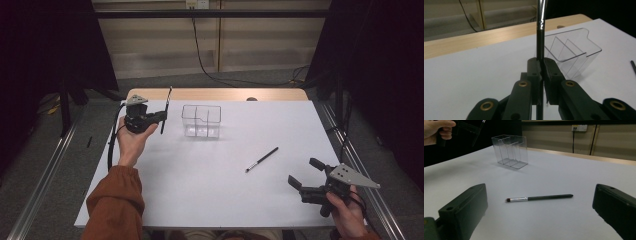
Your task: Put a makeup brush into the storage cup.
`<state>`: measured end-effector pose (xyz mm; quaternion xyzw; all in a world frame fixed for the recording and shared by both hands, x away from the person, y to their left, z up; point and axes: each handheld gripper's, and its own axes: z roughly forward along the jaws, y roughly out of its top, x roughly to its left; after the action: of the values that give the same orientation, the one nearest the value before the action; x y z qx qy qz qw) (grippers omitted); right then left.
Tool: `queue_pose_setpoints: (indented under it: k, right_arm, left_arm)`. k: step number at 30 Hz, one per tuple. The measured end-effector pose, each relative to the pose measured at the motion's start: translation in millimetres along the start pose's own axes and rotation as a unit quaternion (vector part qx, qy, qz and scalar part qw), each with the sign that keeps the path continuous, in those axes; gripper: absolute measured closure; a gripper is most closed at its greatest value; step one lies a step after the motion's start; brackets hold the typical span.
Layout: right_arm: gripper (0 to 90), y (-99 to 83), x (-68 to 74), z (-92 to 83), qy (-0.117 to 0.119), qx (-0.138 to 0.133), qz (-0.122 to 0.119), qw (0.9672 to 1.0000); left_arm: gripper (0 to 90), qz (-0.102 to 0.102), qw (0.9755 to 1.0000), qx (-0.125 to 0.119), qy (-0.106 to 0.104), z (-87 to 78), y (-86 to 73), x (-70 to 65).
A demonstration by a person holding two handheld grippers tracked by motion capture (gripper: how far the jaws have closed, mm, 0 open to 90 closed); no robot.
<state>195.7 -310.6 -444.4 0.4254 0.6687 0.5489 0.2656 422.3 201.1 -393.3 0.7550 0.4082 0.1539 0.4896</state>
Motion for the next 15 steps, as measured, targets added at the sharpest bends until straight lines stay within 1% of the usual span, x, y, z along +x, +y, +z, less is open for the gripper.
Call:
queue_pose_setpoints:
  k: [4,6,7,8,10,14,15]
  right_arm:
    - [0.0,0.0,0.1,-0.1,0.0,-0.001,0.0,1.0]
    - [0.0,0.0,0.1,0.0,0.0,0.0,0.0,1.0]
    - [0.0,-0.1,-0.1,0.1,0.0,0.0,-0.002,1.0]
    - [0.0,-0.3,-0.1,0.1,0.0,0.001,-0.003,1.0]
    - [0.0,-0.1,0.4,-0.7,0.001,-0.001,0.0,1.0]
    - [0.0,-0.2,-0.5,-1.2,0.001,-0.002,-0.004,1.0]
    - [0.0,-0.1,-0.4,-1.1,0.001,-0.002,-0.004,1.0]
  left_arm:
    - [84.2,0.011,0.9997,-0.021,-0.002,-4.2,1.6,-3.8]
    - [84.2,0.026,0.999,-0.035,-0.008,-7.4,3.2,-7.2]
    - [84.2,0.028,0.9987,-0.041,-0.009,-9.0,4.3,-8.9]
    - [84.2,0.025,0.9985,-0.047,-0.014,-10.6,5.2,-9.9]
    - [84.1,0.025,0.9979,-0.057,-0.015,-12.7,6.1,-11.5]
    - [84.2,0.022,0.9977,-0.061,-0.018,-13.2,5.6,-13.7]
    - [84.2,0.02,0.9976,-0.063,-0.022,-12.8,5.4,-14.5]
